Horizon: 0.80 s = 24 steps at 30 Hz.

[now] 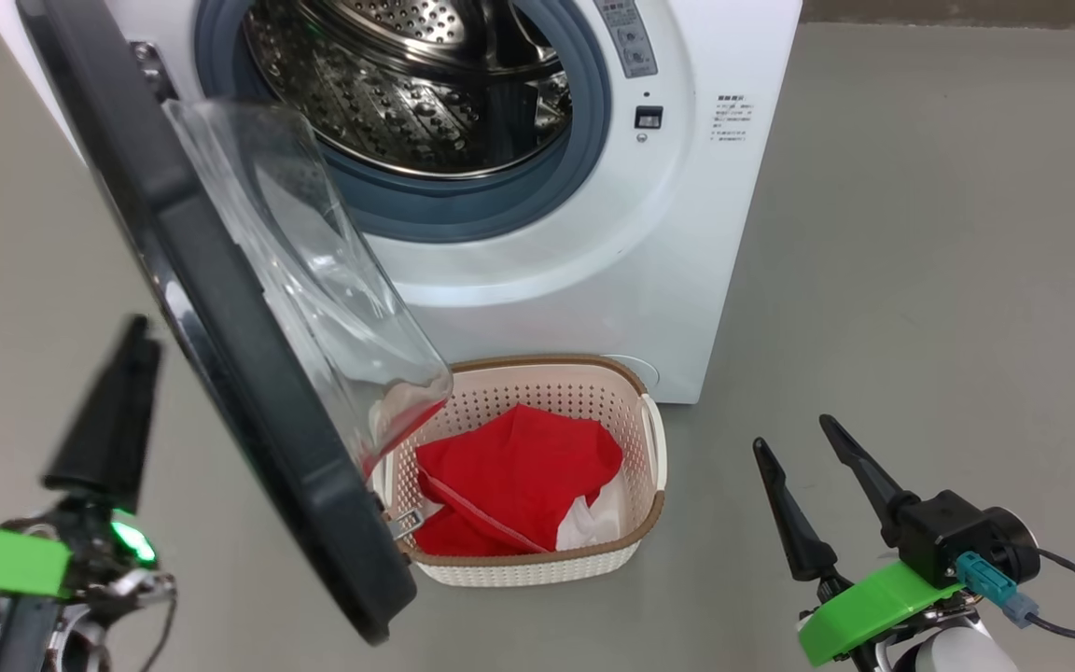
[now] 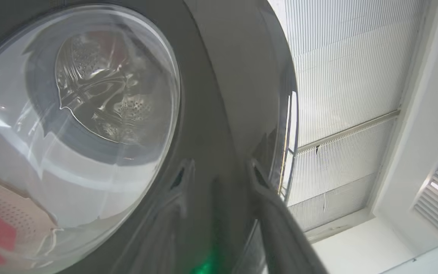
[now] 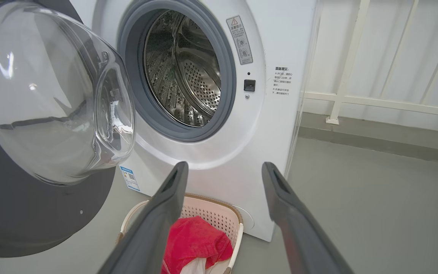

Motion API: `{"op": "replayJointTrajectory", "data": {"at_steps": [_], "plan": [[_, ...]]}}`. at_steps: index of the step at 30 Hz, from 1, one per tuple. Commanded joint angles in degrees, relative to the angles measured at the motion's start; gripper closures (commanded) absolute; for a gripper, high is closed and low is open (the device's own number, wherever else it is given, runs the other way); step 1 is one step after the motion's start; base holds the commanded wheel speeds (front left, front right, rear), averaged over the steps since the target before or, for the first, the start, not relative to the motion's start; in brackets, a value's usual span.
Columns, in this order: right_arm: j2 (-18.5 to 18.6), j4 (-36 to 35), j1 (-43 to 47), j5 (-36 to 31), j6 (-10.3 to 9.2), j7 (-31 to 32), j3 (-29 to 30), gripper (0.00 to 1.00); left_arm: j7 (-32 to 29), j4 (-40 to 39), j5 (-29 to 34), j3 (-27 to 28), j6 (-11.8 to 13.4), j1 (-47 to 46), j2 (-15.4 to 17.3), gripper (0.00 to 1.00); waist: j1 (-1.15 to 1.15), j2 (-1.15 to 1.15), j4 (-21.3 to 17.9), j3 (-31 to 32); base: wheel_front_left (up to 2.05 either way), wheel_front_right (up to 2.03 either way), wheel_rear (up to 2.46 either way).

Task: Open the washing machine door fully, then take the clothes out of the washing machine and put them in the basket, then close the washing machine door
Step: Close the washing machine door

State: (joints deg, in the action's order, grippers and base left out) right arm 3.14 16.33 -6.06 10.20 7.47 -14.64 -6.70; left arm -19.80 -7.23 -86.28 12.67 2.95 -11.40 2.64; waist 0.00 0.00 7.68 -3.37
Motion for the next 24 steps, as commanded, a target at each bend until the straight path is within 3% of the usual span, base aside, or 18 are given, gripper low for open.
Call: {"op": "replayJointTrajectory", "data": {"at_steps": [1,5,13,19,24], "plan": [[-0.12,-1.2,-1.34,0.69,0.02,-0.36,-1.48,0.0,3.28,-1.83,2.52,2.55,-2.3,0.08,1.41,0.0,0.0,0.0,0.16,0.29,0.0,0.0,0.0],[-0.13,-1.24,-1.12,0.81,0.02,-0.36,-1.52,0.0,7.26,-1.81,8.03,2.53,-5.23,1.4,1.87,0.0,0.0,0.0,0.31,0.61,0.0,0.0,0.0],[-0.15,-1.12,-0.71,1.02,0.02,-0.36,-1.84,0.0,21.25,0.18,32.9,-1.08,-7.05,4.21,5.43,0.0,0.0,0.0,0.72,0.87,0.0,0.0,0.0],[-0.16,-1.13,-1.04,1.22,0.02,-0.36,-2.1,0.0,30.07,1.94,47.66,-3.68,-5.38,4.9,7.46,0.0,0.0,0.0,0.73,0.42,0.0,0.0,0.0],[-0.16,-0.99,-1.49,1.21,0.02,-0.36,-2.22,0.0,33.43,4.38,58.37,-4.95,-1.65,4.82,9.12,0.0,0.0,0.0,0.4,-0.04,0.0,0.0,0.0]]}}
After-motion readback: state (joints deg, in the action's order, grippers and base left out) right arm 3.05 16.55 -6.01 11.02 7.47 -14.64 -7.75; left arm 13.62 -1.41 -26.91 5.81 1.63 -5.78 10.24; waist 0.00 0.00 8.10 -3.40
